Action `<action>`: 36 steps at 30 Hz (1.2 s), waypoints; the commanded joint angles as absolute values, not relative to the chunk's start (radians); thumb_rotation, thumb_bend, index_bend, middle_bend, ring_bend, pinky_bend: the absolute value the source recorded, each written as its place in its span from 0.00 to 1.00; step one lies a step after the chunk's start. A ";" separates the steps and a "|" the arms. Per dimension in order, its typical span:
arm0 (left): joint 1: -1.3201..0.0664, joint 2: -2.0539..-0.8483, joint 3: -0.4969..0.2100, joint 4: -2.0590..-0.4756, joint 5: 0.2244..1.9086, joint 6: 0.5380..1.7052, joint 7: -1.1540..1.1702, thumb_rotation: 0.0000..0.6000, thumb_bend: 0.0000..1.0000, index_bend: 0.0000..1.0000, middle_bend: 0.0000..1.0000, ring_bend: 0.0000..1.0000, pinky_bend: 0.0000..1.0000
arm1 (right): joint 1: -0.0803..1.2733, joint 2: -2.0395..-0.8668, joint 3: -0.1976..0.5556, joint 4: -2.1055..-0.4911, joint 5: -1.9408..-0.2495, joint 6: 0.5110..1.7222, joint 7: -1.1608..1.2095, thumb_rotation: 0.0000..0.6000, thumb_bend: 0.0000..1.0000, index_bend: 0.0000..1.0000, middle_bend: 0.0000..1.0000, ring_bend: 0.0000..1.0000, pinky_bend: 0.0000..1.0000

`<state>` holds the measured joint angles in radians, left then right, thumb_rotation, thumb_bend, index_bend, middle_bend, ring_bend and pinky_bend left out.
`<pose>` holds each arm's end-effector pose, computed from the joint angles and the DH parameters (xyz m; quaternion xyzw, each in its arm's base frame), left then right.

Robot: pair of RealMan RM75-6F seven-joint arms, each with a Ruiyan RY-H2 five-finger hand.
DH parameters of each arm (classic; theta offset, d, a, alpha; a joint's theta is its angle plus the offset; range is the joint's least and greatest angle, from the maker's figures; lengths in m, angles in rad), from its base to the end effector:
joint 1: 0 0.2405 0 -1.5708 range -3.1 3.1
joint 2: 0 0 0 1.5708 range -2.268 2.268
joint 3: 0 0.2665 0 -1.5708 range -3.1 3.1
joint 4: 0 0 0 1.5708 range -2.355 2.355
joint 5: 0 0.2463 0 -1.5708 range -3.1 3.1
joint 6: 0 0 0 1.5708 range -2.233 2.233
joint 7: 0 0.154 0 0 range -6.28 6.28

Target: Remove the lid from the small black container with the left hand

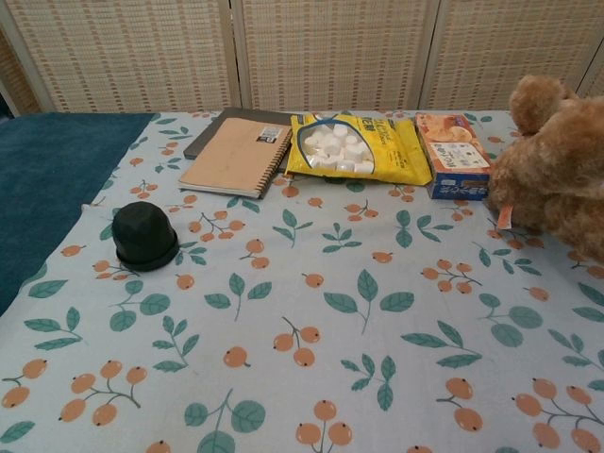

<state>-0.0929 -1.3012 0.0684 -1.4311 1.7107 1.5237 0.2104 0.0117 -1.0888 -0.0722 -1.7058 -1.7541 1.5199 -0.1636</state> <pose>-0.3268 0.1656 0.0609 -0.7063 -0.2881 -0.3504 0.5435 -0.2994 -0.1365 0.1064 0.6830 -0.3461 0.3653 0.5294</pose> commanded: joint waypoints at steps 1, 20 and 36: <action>-0.095 -1.304 0.069 -1.432 1.712 1.520 0.213 1.00 0.38 0.00 0.00 0.00 0.02 | 0.013 -1.088 -0.074 -1.706 -1.754 1.518 -0.163 1.00 0.18 0.00 0.00 0.00 0.00; -0.255 -1.533 -0.004 -1.330 1.688 1.326 0.231 1.00 0.34 0.00 0.00 0.00 0.04 | 0.017 -1.127 -0.060 -1.705 -1.712 1.485 -0.252 1.00 0.18 0.00 0.00 0.00 0.00; -0.350 -1.653 -0.083 -1.214 1.577 1.251 0.254 1.00 0.34 0.00 0.00 0.00 0.03 | 0.041 -1.154 -0.035 -1.711 -1.633 1.424 -0.314 1.00 0.18 0.00 0.00 0.00 0.00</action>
